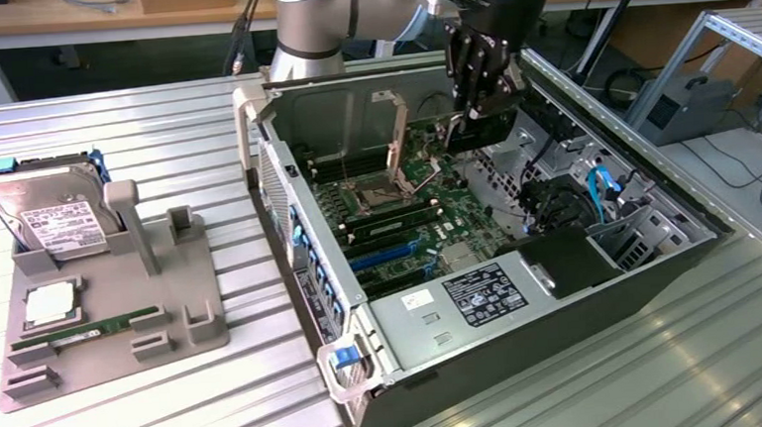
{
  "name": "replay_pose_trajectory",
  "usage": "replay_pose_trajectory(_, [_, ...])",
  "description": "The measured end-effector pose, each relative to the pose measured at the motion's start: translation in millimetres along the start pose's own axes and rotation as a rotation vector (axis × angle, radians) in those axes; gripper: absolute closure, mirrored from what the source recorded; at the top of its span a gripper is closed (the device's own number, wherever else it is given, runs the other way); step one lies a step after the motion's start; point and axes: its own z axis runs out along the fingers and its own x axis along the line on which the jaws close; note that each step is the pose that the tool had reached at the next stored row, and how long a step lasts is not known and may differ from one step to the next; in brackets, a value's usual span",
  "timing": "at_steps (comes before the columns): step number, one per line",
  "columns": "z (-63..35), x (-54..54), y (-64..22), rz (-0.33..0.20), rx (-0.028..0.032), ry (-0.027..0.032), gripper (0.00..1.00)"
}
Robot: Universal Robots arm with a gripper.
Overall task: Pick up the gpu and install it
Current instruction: 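Insert the gpu into the slot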
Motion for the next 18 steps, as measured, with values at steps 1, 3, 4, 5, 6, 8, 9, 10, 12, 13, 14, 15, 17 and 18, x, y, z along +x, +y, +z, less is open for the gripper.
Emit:
replay_pose_trajectory(1, [0.3,0.3,0.1,0.000,0.0000,0.0000,0.73])
replay_pose_trajectory(3, [1.4,1.1,0.2,0.000,0.0000,-0.0001,0.73])
replay_pose_trajectory(4, [1.8,1.5,0.4,0.000,0.0000,-0.0001,0.73])
replay_pose_trajectory(5, [2.2,1.9,0.5,0.000,0.0000,0.0000,0.73])
replay_pose_trajectory(6, [2.5,2.3,0.7,0.000,0.0000,-0.0002,0.73])
replay_pose_trajectory(8, [3.1,4.1,1.2,0.000,0.0000,-0.0001,0.73])
replay_pose_trajectory(9, [3.7,5.6,1.6,0.000,0.0000,-0.0001,0.73])
replay_pose_trajectory(10, [4.0,6.4,1.7,0.000,0.0000,0.0000,0.73])
replay_pose_trajectory(12, [4.7,8.0,2.1,0.000,0.0001,0.0000,0.73])
replay_pose_trajectory(13, [5.0,8.7,2.3,0.000,0.0001,-0.0001,0.73])
replay_pose_trajectory(14, [5.4,9.5,2.6,0.000,0.0001,-0.0001,0.73])
replay_pose_trajectory(15, [5.9,10.4,2.9,0.000,0.0001,-0.0001,0.73])
replay_pose_trajectory(17, [6.8,11.8,3.4,0.000,0.0000,-0.0001,0.73])
replay_pose_trajectory(18, [7.0,12.2,3.5,0.000,0.0001,-0.0001,0.73])
